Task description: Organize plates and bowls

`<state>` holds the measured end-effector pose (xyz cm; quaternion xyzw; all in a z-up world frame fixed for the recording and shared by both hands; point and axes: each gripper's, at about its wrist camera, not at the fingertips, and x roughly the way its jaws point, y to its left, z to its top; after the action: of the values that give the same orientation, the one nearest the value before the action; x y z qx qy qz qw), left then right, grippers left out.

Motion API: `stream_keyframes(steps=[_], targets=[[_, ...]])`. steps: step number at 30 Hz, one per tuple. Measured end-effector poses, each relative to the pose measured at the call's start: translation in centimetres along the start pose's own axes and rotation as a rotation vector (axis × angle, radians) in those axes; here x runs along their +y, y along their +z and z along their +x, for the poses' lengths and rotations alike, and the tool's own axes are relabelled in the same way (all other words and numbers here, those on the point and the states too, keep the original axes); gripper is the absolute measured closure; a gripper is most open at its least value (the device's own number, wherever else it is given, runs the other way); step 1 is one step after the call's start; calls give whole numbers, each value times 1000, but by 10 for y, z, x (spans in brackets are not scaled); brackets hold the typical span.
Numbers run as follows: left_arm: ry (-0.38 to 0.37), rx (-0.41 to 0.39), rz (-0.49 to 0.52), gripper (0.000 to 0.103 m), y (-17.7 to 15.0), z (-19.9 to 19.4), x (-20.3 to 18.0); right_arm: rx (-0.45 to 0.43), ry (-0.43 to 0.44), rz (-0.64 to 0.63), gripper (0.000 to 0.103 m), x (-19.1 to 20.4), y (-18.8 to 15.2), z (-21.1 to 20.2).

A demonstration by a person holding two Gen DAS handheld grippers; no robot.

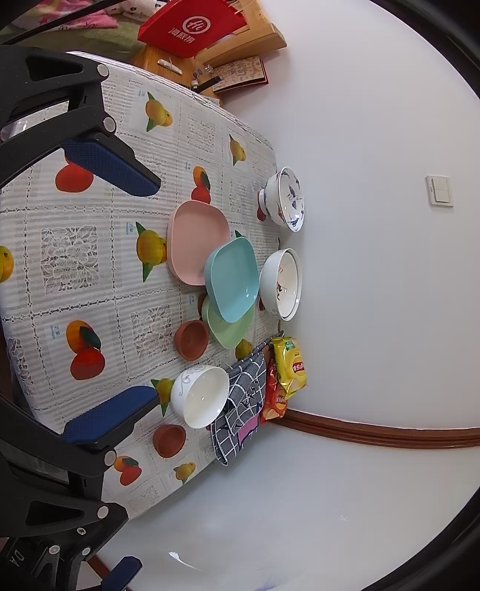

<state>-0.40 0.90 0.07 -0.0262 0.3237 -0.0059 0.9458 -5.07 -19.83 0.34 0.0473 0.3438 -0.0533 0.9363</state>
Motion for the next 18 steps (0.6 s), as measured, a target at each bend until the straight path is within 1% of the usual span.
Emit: stream_keyframes(steps=[18], targets=[[8, -5, 5, 0, -4, -2, 3, -1, -2, 2, 0, 1, -2, 0]])
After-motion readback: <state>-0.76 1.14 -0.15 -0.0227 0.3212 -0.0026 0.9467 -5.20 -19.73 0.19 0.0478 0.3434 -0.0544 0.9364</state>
